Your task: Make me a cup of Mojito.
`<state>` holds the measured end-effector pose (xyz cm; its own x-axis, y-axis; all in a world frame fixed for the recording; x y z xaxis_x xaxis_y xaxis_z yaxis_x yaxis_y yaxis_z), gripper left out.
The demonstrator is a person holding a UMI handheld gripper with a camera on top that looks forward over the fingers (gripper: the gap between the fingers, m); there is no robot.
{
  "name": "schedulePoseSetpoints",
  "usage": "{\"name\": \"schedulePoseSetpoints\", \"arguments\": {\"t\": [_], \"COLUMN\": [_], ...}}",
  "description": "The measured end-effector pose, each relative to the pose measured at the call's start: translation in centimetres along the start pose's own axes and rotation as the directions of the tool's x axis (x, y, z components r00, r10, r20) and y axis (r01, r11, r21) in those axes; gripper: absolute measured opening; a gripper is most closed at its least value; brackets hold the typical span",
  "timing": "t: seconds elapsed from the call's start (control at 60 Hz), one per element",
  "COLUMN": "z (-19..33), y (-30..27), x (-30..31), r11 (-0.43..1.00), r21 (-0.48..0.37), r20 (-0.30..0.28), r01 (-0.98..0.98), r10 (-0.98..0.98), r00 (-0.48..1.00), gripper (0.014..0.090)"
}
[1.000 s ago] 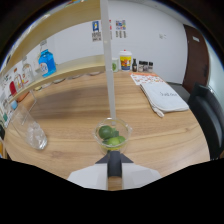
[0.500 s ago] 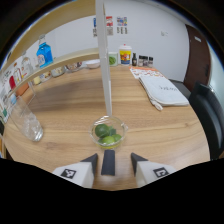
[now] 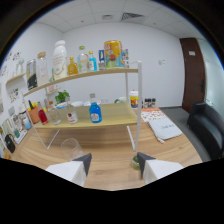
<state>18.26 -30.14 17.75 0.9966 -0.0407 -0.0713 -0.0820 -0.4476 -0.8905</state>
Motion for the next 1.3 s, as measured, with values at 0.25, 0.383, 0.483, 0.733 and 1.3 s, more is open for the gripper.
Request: {"name": "schedulePoseSetpoints", "arguments": {"t": [0.25,0.383,0.483,0.733,1.3], "z": [-1.0,-0.7,-0.5,3.2,16.8], "y": [3.9,6.3,5.9,-4.2,-7.3], "x": [-10.0,-13.1,-14.6,-15.3,-15.5], "r11": [1.0,0.998,0.997,0.997,0.996], "r21": [-0.024,-0.066,-0.064,0.054,-0.041], "r20": [0.045,0.05,0.067,0.06,0.017], "r01": [0.011,0.023,0.034,0.047,0.085], "r10": [-0.01,-0.02,-0.03,-0.05,-0.084], "r00": [0.999,0.999,0.997,0.997,0.996], "gripper": [0.0854,0.086,0.0862,0.0862,0.0522]}}
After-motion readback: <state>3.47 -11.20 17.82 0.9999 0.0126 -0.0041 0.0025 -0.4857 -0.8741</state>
